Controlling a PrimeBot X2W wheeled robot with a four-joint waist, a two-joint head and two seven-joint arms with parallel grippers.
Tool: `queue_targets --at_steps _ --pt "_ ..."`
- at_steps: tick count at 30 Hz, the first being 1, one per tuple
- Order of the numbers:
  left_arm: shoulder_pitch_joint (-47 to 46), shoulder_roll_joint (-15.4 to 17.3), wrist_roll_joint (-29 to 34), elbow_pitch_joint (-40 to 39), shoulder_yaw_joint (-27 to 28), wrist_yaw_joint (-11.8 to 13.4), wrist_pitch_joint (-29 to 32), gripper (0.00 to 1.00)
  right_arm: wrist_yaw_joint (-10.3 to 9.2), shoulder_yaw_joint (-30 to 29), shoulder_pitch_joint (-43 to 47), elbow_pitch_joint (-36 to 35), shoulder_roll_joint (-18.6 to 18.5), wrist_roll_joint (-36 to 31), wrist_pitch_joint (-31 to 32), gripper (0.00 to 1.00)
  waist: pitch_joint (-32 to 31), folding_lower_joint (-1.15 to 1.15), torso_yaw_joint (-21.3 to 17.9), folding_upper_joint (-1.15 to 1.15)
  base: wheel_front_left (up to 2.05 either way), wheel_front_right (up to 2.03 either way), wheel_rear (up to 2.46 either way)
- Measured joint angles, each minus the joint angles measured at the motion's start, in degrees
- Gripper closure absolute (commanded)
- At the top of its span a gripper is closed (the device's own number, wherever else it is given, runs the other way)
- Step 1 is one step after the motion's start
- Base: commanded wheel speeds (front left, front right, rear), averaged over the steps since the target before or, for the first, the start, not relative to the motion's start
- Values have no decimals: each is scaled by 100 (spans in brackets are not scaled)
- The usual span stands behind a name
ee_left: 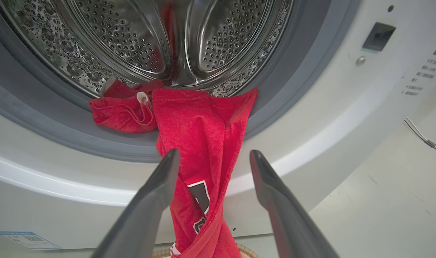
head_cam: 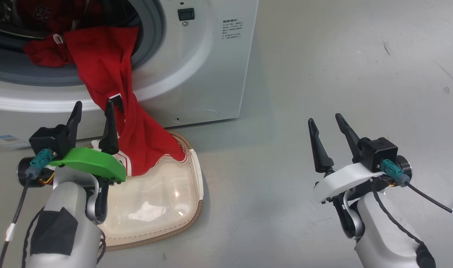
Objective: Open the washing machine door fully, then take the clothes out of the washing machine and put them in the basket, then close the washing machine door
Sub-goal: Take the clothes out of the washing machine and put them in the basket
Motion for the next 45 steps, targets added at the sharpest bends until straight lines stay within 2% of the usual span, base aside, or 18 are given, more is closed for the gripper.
queue_targets --at_steps 14,20,35,45 --pt "-41 11 48 -132 -75 3 9 0 -1 35 1 -31 0 3 0 0 62 0 -73 0 0 0 0" --pt "-513 154 75 -172 -60 71 164 0 -1 152 -7 -68 2 8 0 0 169 0 -124 0 0 0 0" --pt "-1742 401 144 313 103 211 1046 0 -7 249 -102 -132 2 148 0 0 513 0 -385 0 0 0 0" --pt "-2412 592 92 903 320 506 1697 0 -47 387 -231 -212 3 254 0 0 835 0 -578 0 0 0 0"
